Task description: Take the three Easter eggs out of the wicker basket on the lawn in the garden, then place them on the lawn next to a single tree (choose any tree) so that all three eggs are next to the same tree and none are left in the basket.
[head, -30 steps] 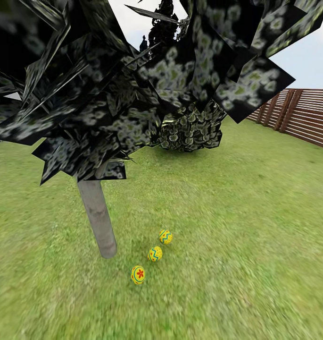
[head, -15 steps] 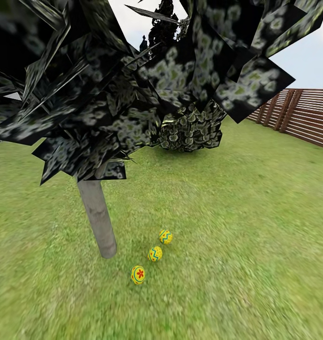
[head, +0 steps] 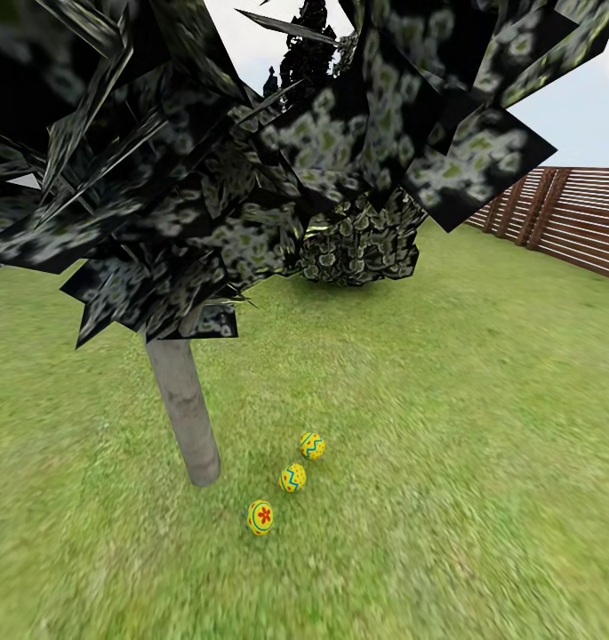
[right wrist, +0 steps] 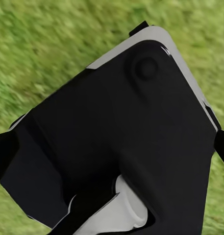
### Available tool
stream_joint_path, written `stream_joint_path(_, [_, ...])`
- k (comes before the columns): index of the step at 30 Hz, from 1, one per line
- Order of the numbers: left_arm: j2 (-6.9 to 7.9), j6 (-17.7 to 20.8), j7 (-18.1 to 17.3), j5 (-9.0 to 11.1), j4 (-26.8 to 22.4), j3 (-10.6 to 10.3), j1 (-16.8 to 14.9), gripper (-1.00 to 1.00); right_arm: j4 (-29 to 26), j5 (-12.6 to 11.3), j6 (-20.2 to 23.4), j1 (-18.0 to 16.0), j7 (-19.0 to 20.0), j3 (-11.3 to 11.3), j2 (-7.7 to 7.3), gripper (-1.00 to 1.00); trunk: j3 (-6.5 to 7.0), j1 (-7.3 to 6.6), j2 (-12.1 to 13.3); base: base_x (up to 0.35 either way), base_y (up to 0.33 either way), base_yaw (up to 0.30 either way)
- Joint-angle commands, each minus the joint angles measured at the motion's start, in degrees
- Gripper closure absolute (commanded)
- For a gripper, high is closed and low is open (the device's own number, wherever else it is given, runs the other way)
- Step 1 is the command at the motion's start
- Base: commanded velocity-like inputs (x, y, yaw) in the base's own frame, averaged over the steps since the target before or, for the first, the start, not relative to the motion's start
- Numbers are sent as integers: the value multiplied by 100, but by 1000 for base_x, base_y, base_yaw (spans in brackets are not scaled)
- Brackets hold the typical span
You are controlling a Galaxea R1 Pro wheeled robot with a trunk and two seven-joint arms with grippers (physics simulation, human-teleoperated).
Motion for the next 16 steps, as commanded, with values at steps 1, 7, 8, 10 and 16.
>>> stream_joint_path(1, [1, 5, 18, 52, -10, -49, -3, -100, 10, -61, 13, -8, 24, 14, -1, -100, -11, 3, -11, 0, 0, 0])
stream_joint_path(7, [1, -11, 17, 53, -22, -53, -9, -100, 9, -63, 13, -8, 20, 9, 5, -100, -11, 3, -11, 0, 0, 0])
stream_joint_path(8, [1, -11, 17, 53, -23, -52, -9, -100, 9, -65, 13, -9, 19, 9, 4, -100, -11, 3, -11, 0, 0, 0])
stream_joint_path(10, [1, -12, 17, 53, -24, -52, -10, -100, 9, -65, 13, -8, 19, 7, 4, -100, -11, 3, -11, 0, 0, 0])
stream_joint_path(16, [1, -13, 17, 47, -21, -52, -9, -100, 9, -63, 13, -8, 18, 9, 6, -100, -11, 3, -11, 0, 0, 0])
